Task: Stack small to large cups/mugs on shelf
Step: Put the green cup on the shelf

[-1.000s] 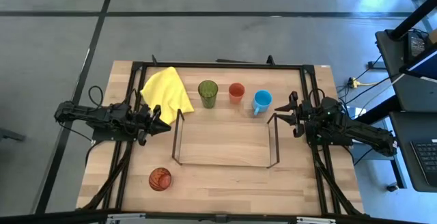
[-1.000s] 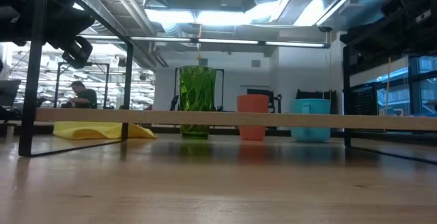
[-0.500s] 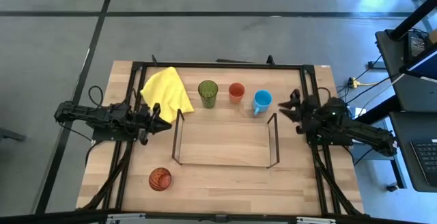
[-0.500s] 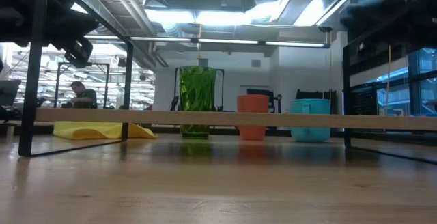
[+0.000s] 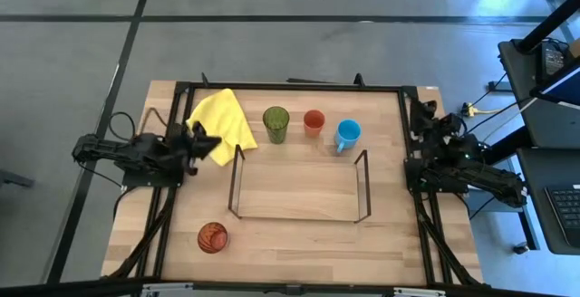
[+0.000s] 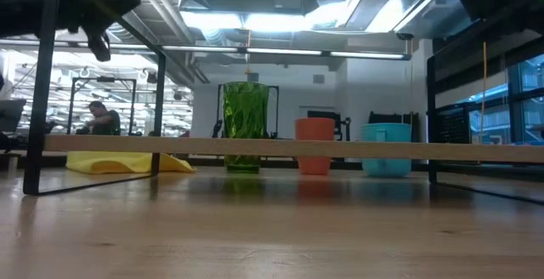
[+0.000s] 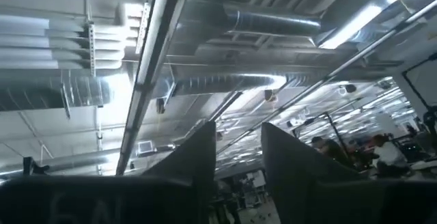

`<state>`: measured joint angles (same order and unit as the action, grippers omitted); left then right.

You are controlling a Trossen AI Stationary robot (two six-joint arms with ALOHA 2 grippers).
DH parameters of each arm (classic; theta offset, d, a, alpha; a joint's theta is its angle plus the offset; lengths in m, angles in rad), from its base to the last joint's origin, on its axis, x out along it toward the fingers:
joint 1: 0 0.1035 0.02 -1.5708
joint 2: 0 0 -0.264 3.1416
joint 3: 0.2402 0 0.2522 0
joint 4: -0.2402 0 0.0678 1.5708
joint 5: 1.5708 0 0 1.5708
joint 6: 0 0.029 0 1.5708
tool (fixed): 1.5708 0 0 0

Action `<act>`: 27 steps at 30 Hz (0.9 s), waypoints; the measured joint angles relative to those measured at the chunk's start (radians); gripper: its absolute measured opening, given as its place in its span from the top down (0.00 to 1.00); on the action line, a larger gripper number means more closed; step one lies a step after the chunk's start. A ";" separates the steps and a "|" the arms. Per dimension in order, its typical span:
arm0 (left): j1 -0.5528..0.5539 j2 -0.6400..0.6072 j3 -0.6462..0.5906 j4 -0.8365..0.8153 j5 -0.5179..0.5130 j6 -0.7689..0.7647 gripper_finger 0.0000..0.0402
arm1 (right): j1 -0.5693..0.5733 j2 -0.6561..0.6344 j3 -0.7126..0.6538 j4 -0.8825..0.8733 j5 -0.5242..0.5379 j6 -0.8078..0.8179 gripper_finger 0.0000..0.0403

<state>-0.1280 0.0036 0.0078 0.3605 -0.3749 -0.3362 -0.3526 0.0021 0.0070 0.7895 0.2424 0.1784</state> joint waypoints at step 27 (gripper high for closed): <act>0.013 0.000 0.000 0.442 -0.341 -0.046 0.92 | 0.000 0.000 0.000 -0.019 -0.280 -0.105 0.70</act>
<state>-0.1154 0.0036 0.0078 0.8030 -0.7161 -0.3824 -0.3523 0.0025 0.0068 0.7702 -0.0372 0.0733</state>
